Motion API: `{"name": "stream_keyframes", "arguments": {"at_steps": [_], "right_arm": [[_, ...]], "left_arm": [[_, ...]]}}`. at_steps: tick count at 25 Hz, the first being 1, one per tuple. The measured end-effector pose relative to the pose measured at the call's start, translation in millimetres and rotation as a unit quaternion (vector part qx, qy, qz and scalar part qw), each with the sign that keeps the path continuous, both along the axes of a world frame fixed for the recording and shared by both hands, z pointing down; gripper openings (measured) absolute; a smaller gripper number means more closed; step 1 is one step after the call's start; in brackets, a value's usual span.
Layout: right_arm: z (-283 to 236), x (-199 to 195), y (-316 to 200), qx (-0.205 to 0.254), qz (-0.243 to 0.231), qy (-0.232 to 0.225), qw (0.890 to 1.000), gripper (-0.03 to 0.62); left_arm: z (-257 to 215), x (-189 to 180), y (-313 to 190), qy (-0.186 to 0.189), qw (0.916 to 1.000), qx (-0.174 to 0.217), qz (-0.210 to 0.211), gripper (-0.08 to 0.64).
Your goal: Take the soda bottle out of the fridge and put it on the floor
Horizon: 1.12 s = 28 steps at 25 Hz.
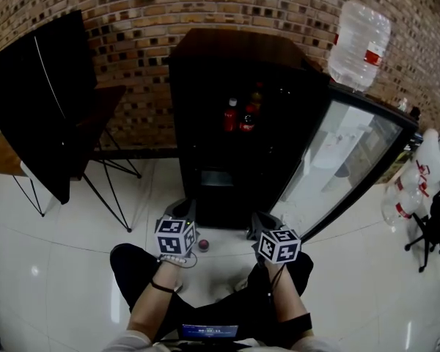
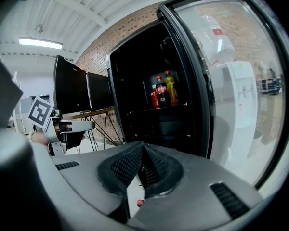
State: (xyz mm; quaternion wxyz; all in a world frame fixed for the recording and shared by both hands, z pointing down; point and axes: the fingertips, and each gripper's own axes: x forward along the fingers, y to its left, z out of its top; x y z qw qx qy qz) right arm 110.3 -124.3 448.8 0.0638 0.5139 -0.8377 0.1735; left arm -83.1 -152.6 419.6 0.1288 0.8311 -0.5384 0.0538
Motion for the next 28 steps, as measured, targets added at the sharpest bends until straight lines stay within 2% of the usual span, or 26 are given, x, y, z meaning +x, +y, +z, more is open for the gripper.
{"name": "stream_keyframes", "arguments": {"at_steps": [8, 28], "right_arm": [[-3, 4, 0, 0.007, -0.001, 0.007, 1.000, -0.005], [-6, 2, 0, 0.016, -0.002, 0.032, 0.999, -0.005]], "left_arm": [[0, 12, -1, -0.005, 1.0000, 0.004, 0.003, 0.001], [3, 8, -2, 0.005, 1.0000, -0.001, -0.001, 0.002]]}}
